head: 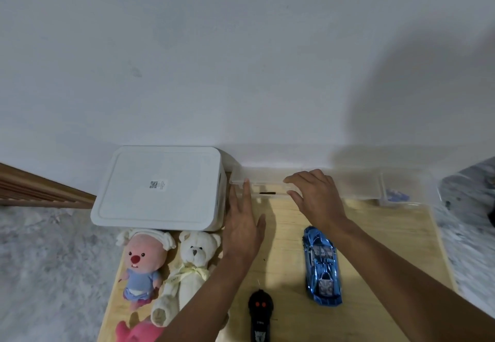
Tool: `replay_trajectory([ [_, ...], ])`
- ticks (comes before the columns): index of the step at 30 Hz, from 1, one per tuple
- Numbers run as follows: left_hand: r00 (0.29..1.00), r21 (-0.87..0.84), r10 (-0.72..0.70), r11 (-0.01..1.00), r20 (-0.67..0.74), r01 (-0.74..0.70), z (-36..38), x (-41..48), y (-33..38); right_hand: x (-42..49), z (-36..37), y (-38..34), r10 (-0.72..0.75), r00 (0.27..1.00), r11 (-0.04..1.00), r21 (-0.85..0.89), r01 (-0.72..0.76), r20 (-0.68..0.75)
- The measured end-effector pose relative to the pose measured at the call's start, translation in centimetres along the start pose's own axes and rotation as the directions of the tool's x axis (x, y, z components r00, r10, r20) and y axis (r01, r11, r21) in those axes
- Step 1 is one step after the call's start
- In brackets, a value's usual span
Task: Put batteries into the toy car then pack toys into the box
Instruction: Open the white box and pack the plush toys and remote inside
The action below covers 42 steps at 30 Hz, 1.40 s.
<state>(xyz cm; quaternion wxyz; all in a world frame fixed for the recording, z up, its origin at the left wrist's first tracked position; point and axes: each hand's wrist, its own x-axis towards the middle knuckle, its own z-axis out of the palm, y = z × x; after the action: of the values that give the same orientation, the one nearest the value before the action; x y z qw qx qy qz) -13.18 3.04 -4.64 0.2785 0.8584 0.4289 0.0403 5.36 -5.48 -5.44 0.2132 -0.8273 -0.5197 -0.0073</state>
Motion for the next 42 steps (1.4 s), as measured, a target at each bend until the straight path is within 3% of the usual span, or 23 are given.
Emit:
replay_trajectory([
  [5,0.998,0.103,-0.058,0.993,-0.018,0.06,-0.1,-0.2,0.7,-0.8,0.9,0.1,-0.017,0.999,0.999,-0.027,0.018,0.046],
  [9,0.996,0.186,0.034,0.982,-0.081,-0.018,0.4,0.9,0.1,-1.0,1.2,-0.1,-0.014,0.997,0.999,-0.042,0.017,0.082],
  [12,0.996,0.253,0.071,0.966,-0.047,-0.057,0.7,1.9,-0.3,-0.9,1.3,-0.2,-0.014,0.995,0.999,-0.044,0.019,0.102],
  [28,0.993,0.282,0.079,0.954,0.092,-0.102,0.8,2.4,-0.8,-1.0,0.7,-0.8,0.016,0.98,0.996,-0.089,0.001,0.197],
  [32,0.986,0.315,0.05,0.944,0.157,-0.098,0.4,2.7,-0.6,-0.5,-0.4,-1.7,0.049,0.94,0.991,-0.135,-0.004,0.337],
  [36,0.96,0.331,-0.001,0.939,0.281,-0.096,-1.5,3.1,0.4,0.2,-2.8,-2.7,0.063,0.845,0.989,-0.148,0.019,0.531],
  [38,0.942,0.291,0.0,0.951,0.335,-0.104,-3.3,3.5,1.1,0.3,-4.5,-2.8,0.076,0.845,0.989,-0.147,0.002,0.53],
  [42,0.976,0.159,0.048,0.984,0.21,-0.083,-7.0,3.4,2.7,1.0,-8.5,-2.3,0.071,0.894,0.989,-0.148,-0.006,0.442],
])
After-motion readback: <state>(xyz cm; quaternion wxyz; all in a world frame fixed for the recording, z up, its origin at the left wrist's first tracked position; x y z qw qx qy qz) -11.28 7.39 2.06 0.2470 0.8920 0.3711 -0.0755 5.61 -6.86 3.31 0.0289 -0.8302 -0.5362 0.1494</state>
